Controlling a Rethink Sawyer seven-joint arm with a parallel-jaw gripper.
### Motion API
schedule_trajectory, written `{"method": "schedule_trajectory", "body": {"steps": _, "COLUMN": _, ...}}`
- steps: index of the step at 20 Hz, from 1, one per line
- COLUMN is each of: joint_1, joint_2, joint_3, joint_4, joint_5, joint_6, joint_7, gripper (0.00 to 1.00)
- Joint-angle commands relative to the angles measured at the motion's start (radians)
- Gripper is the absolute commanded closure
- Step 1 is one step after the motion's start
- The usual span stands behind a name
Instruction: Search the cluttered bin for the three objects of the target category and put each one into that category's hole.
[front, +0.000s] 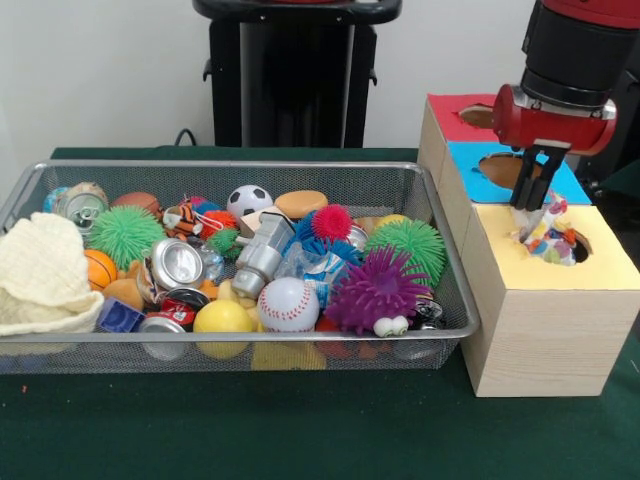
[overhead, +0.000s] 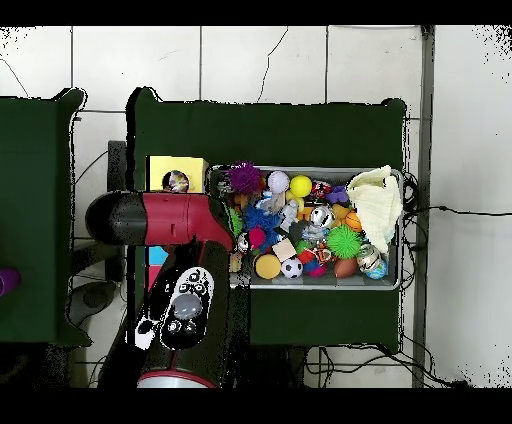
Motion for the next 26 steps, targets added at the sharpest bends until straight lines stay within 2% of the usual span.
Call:
{"method": "schedule_trajectory", "body": {"steps": 1, "joint_1": -0.005, "joint_2": 0.046, "joint_3": 0.032, "joint_4": 0.110, "joint_5": 0.050, "joint_6": -0.073, "joint_7": 0.289, "gripper": 1.00}}
{"method": "schedule_trajectory", "body": {"steps": 11, "joint_1": -0.048, "joint_2": 0.089, "joint_3": 0.075, "joint_4": 0.068, "joint_5": 0.067, "joint_6": -0.138, "joint_7": 0.248, "gripper": 1.00}}
{"method": "schedule_trajectory", "body": {"steps": 17, "joint_1": -0.044, "joint_2": 0.097, "joint_3": 0.067, "joint_4": 0.052, "joint_5": 0.068, "joint_6": -0.126, "joint_7": 0.233, "gripper": 1.00}}
{"method": "schedule_trajectory", "body": {"steps": 26, "joint_1": -0.060, "joint_2": 0.066, "joint_3": 0.071, "joint_4": 0.076, "joint_5": 0.052, "joint_6": -0.111, "joint_7": 0.191, "gripper": 1.00}}
